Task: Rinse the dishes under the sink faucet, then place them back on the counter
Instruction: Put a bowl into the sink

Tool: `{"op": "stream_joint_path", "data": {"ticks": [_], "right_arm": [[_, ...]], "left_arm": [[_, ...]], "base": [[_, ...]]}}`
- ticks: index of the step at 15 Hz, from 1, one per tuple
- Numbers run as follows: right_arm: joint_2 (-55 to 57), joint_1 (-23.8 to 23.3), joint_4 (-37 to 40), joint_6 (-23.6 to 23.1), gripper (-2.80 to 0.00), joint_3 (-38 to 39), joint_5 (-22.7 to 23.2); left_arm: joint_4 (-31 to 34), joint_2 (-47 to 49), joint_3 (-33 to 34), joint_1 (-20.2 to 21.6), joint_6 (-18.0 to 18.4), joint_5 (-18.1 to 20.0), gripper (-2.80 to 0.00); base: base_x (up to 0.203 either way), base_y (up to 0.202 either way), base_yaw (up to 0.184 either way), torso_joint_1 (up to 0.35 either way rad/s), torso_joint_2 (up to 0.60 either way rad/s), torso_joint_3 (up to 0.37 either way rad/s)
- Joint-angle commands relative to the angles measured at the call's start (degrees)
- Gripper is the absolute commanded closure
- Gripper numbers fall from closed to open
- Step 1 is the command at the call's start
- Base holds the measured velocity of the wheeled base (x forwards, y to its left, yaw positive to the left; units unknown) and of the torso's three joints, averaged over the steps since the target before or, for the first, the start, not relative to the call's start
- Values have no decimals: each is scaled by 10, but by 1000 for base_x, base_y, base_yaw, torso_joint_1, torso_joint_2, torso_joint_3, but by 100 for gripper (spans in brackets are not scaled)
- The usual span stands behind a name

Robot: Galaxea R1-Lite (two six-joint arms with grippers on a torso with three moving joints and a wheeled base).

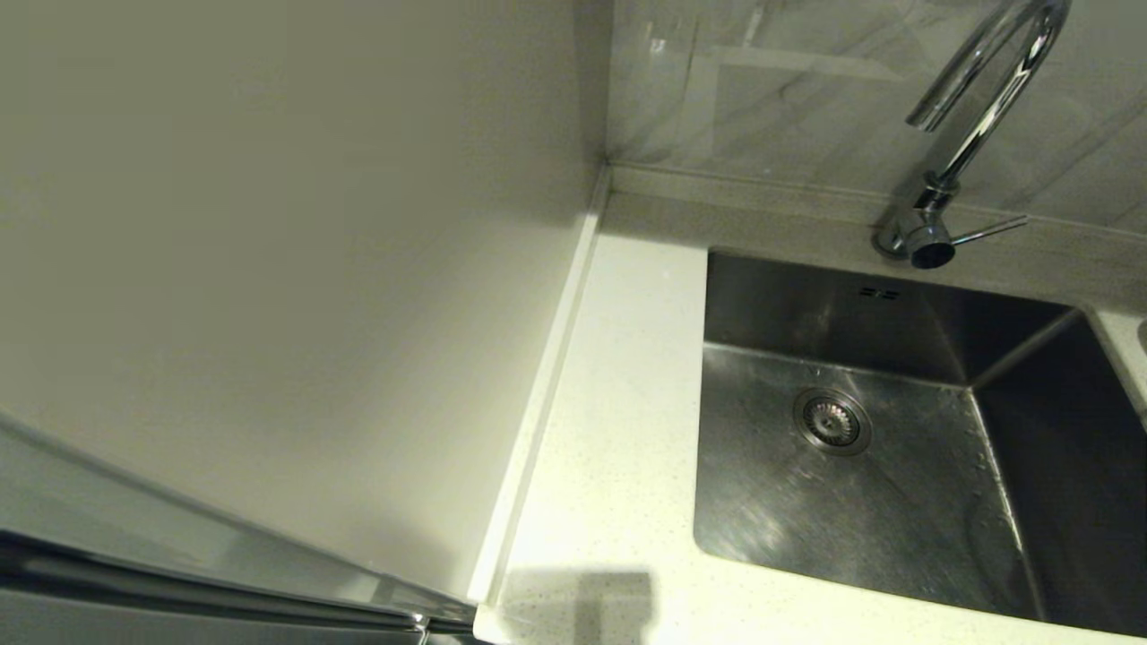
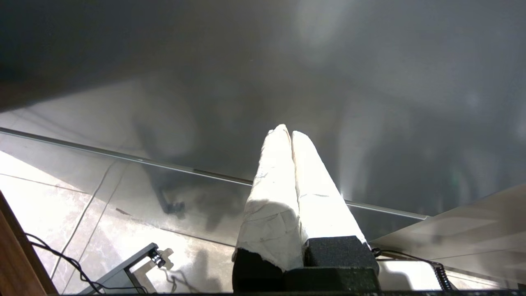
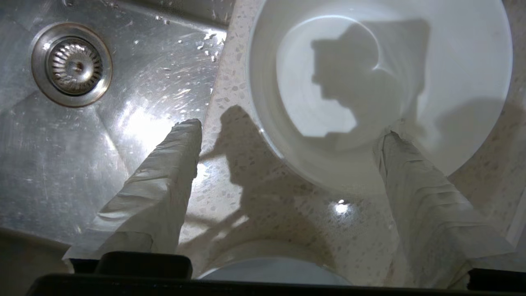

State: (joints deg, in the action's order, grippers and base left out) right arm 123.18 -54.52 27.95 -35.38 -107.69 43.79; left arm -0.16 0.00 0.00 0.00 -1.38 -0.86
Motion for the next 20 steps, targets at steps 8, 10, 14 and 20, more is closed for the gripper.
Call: {"op": "stream_joint_path", "data": {"ticks": [8,10,14,20], "right_arm": [[40,1,-4,-87,-280,-19,16],[48,2,-4,-97,-280,-24,15],[63,5,-4,-100,0,-53,12],[56,6,-4,-98,0,-54,14]], "left_arm": [[0,-2,0,0,0,0,0],[0,-2,0,0,1,0,0],[0,-2,0,0,0,0,0],[0,-2,0,0,1,0,0]], "base": [[0,0,0,0,0,0],[0,0,0,0,0,0],[0,0,0,0,0,0],[0,0,0,0,0,0]]}}
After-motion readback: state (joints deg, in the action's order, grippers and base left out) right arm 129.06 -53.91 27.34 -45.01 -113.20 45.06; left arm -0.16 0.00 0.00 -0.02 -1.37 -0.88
